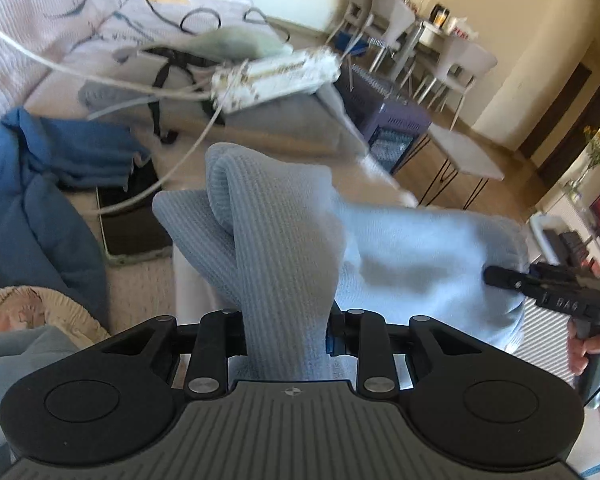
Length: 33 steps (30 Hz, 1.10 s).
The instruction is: Fold clothes
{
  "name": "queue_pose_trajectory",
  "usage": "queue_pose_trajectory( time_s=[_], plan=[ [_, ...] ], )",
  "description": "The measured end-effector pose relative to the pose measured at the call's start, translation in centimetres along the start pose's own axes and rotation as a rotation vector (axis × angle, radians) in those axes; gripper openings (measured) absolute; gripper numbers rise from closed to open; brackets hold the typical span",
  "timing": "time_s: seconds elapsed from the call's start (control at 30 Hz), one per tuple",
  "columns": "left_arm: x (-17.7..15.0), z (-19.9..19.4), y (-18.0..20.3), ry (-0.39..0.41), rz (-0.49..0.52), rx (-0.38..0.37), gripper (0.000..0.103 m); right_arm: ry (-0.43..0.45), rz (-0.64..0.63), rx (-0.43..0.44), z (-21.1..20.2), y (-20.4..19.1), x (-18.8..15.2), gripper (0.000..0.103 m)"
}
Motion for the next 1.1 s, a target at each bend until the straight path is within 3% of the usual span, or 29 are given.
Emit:
queue_pose_trajectory(
  time_s=[0.13,0.27,0.47,0.53,0.67,0.77,0.83,0.93,0.97,1.03,1.1],
  plan=[
    [-0.2,1.9,-1.7,-0.036,-0.054,-0.005,0.029,-0.032,0.037,-0.002,1.8,1.2,-0.4,0.038],
    [-0.6,3.2,-2.1,-0.051,-0.043,0.02,0.033,-0.052,0.061,0.008,2.9,2.0,-0.5,0.042],
    [-0.5,3.7,-2.1,-0.058,-0.055,0.047,0.038,-0.084,0.116,-0.006,4.5,3.0,-0.7,0.055],
    [-0.7,2.7,-1.9,-0.053,-0.054,0.061,0.045,-0.072,0.129,-0.039,4.0,3.0,-0.8,0.075],
    [-1.9,-2.0,-2.1,0.03,-0.069,0.104,0.046,0.004,0.055,-0.123,0.7,2.3,-0.5,0.081],
    [-2.5,-6.4,-2.3,0.139,-0.089,0.134,0.044,0.079,-0.022,-0.161,-2.3,1.4,-0.5,0.082],
    [-2.5,-8.1,-1.2,0.182,-0.065,0.125,0.038,0.105,-0.03,-0.138,-3.8,0.8,-0.5,0.082],
    [-2.6,-8.3,1.2,0.186,-0.007,0.101,0.029,0.103,-0.036,-0.146,-4.5,-1.0,-0.1,0.078],
    [-2.7,-8.0,2.1,0.182,0.014,0.096,0.028,0.113,-0.044,-0.13,-4.5,-1.7,0.0,0.073],
    [-2.9,-6.7,3.4,0.162,0.062,0.091,0.026,0.117,-0.058,-0.097,-4.0,-3.0,0.0,0.042],
    [-3.3,-5.3,3.6,0.141,0.073,0.104,0.024,0.107,-0.067,-0.105,-3.1,-3.7,-0.2,0.037]
  ],
)
Point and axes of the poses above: each gripper's, at about its wrist camera, not at the fingertips, and z roughly the way its jaws point, y to its right, x to its top, the point moved 3 cm from there along z, roughly the way its jaws point, and after that the axes turned 6 degrees about -y, right-handed, at the moved point
